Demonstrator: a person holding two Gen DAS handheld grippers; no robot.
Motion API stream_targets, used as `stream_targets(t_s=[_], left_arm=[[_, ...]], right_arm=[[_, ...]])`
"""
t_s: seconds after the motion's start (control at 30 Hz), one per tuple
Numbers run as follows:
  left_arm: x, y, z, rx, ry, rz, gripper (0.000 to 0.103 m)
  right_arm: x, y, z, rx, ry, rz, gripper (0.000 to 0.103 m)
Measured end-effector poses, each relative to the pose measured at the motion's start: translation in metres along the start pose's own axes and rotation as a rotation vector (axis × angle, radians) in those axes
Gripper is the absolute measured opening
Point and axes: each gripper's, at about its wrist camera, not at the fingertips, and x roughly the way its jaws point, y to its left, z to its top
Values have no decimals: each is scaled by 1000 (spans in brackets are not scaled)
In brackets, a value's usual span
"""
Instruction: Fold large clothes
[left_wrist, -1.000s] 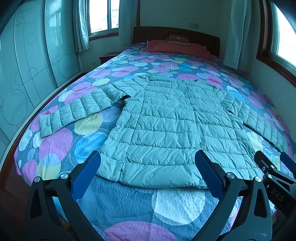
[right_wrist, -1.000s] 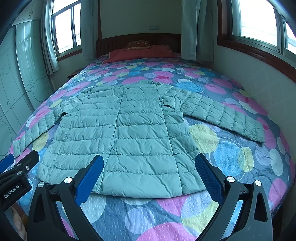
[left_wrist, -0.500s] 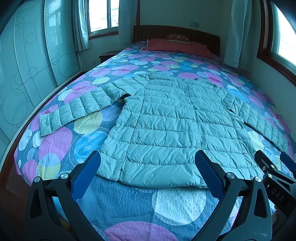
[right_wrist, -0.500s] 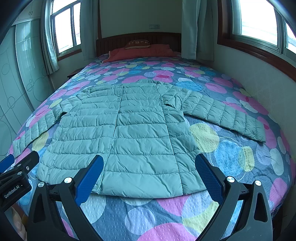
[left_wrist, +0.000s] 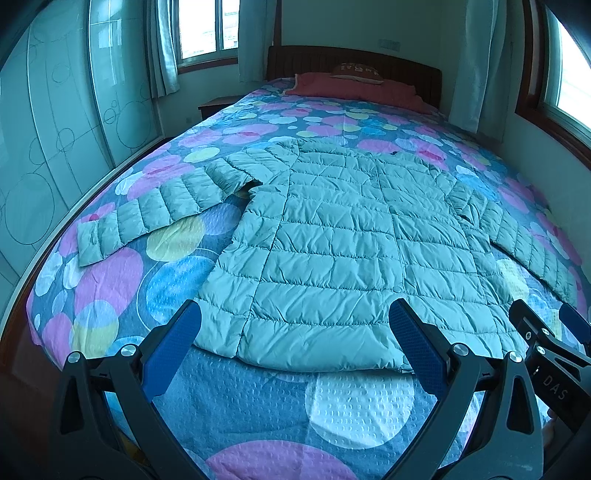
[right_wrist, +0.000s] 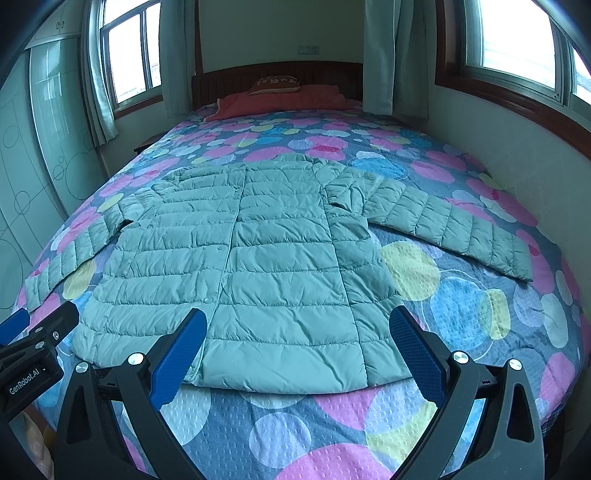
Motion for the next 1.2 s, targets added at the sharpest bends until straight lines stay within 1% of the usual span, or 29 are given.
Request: stream_targets(t_s=[0.27, 0.37, 0.47, 0.57, 0.7, 0.83, 0.9, 0.93, 0.97, 1.0, 1.03, 1.07, 1.13, 1.2], left_arm=[[15, 3, 4, -21, 20, 3, 101], [24, 11, 9, -61, 37, 8, 101], [39, 22, 14, -104, 86, -3, 101], [59, 40, 18, -166, 125, 9, 101], [85, 75, 25, -271, 148, 66, 101], [106, 115, 32, -384, 146, 136, 101], [114, 133, 35, -426, 140, 180, 97], [119, 143, 35, -447, 142, 203, 89], [124, 152, 34, -471, 153, 225, 80], [131, 162, 33, -499, 168, 235, 77], [137, 171, 31, -530, 184, 238, 72], [142, 179, 28, -563, 199, 235, 65], [152, 194, 22, -619, 229, 245, 60], [159, 207, 15, -669, 247, 262, 59]], right_arm=[[12, -2, 3, 15, 31, -1, 98], [19, -6, 4, 34, 46, 5, 98], [27, -14, 8, 55, 59, 9, 98], [36, -29, 14, 96, 59, 9, 98], [53, -68, 27, 197, 46, -6, 98], [74, -125, 34, 362, 30, -33, 98], [83, -155, 33, 450, 8, -53, 97], [88, -168, 32, 484, 7, -65, 90], [94, -182, 31, 517, 16, -79, 66], [100, -196, 29, 560, 31, -88, 57], [105, -209, 26, 607, 37, -79, 54], [109, -222, 23, 653, 31, -63, 54], [114, -242, 19, 719, 15, -54, 54], [118, -261, 14, 784, -7, -38, 54]])
